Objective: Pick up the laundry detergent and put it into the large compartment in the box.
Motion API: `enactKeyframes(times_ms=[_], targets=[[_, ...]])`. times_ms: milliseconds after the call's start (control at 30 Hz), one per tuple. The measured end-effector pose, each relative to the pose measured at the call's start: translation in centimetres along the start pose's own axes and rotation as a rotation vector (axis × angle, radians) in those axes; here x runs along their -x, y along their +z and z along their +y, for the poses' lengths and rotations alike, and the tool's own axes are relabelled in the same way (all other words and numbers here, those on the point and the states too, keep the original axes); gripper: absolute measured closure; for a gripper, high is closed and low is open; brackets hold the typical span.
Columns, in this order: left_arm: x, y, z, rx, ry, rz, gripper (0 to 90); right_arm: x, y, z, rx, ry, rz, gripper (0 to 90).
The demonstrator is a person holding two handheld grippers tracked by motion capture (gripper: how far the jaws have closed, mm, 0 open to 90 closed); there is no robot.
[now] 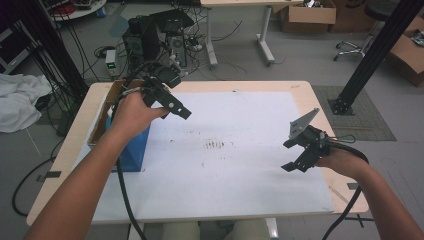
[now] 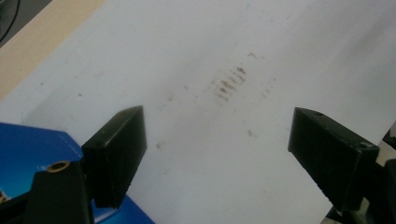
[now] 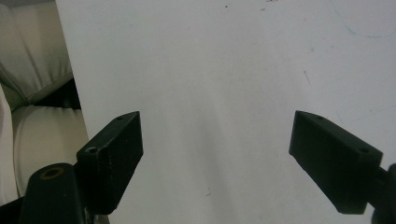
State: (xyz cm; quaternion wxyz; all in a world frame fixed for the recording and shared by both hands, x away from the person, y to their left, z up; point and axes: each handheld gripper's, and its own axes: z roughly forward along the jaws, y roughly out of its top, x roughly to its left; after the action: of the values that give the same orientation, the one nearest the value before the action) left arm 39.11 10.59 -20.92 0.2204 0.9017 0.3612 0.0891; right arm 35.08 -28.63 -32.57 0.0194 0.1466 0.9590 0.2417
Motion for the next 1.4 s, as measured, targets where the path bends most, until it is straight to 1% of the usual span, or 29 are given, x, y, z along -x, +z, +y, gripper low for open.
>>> enactKeyframes(times_ms=[33,67,100,167,200,267,300,333,367,433,467,500,567,667,767,867,967,1100,1200,1333,1400], targets=[[0.2,0.1,0.1,-0.003,0.012,-0.004,20.1,0.0,0.0,0.0,0.001,0.001,0.0,17.3],[0.5,0.4,0.4,-0.008,0.037,-0.012,20.1,0.0,0.0,0.0,0.002,0.002,-0.001,17.3],[0.5,0.4,0.4,-0.008,0.037,-0.012,20.0,0.0,0.0,0.0,0.002,0.002,-0.001,17.3],[0.8,0.6,0.6,-0.015,0.06,-0.024,19.9,0.1,-0.1,0.0,0.005,0.004,-0.002,17.3],[1.0,0.9,0.7,-0.018,0.079,-0.037,19.9,0.1,-0.1,0.0,0.005,0.005,-0.002,17.3],[1.3,1.1,0.9,-0.023,0.096,-0.05,19.9,0.1,-0.1,0.0,0.004,0.004,-0.001,17.3],[1.7,1.4,1.1,-0.03,0.13,-0.07,19.9,0.1,-0.1,0.1,0.004,0.006,-0.001,17.3],[1.9,1.6,1.2,-0.033,0.142,-0.075,19.9,0.1,0.0,0.1,0.004,0.007,-0.001,17.3],[1.9,1.6,1.2,-0.033,0.142,-0.075,19.9,0.1,0.0,0.1,0.004,0.007,-0.001,17.3],[2.2,1.9,1.5,-0.04,0.166,-0.086,19.9,0.1,0.0,0.2,0.001,0.006,0.001,17.3],[2.2,1.9,1.5,-0.04,0.166,-0.086,19.9,0.1,0.0,0.2,0.001,0.006,0.001,17.3],[2.5,2.1,1.8,-0.043,0.18,-0.093,19.9,0.1,0.0,0.3,0.003,0.005,0.001,17.3],[2.6,2.2,1.9,-0.044,0.186,-0.097,19.9,0.1,0.0,0.3,0.004,0.008,0.002,17.3],[3.0,2.3,2.2,-0.05,0.216,-0.102,19.9,0.2,0.0,0.4,0.004,0.005,0.002,17.3],[3.3,2.5,2.5,-0.053,0.228,-0.107,19.9,0.2,-0.1,0.4,0.003,0.005,0.002,17.3],[3.8,2.8,2.7,-0.067,0.248,-0.106,19.8,0.3,-0.2,0.4,0.005,0.007,0.001,17.3],[4.2,3.2,2.9,-0.082,0.276,-0.107,19.6,0.3,-0.2,0.4,-0.002,0.007,0.003,17.5],[4.4,3.7,2.9,-0.099,0.303,-0.105,19.7,0.4,-0.3,0.6,0.004,0.006,-0.001,17.4],[4.6,4.1,2.9,-0.12,0.316,-0.098,19.7,0.3,-0.2,0.7,0.003,0.002,0.0,17.4],[4.7,4.3,2.9,-0.121,0.324,-0.1,19.8,0.1,0.0,0.8,-0.007,0.003,0.004,17.4],[4.7,4.4,2.9,-0.126,0.33,-0.103,19.8,0.2,-0.1,0.9,-0.001,0.0,0.002,17.4]])
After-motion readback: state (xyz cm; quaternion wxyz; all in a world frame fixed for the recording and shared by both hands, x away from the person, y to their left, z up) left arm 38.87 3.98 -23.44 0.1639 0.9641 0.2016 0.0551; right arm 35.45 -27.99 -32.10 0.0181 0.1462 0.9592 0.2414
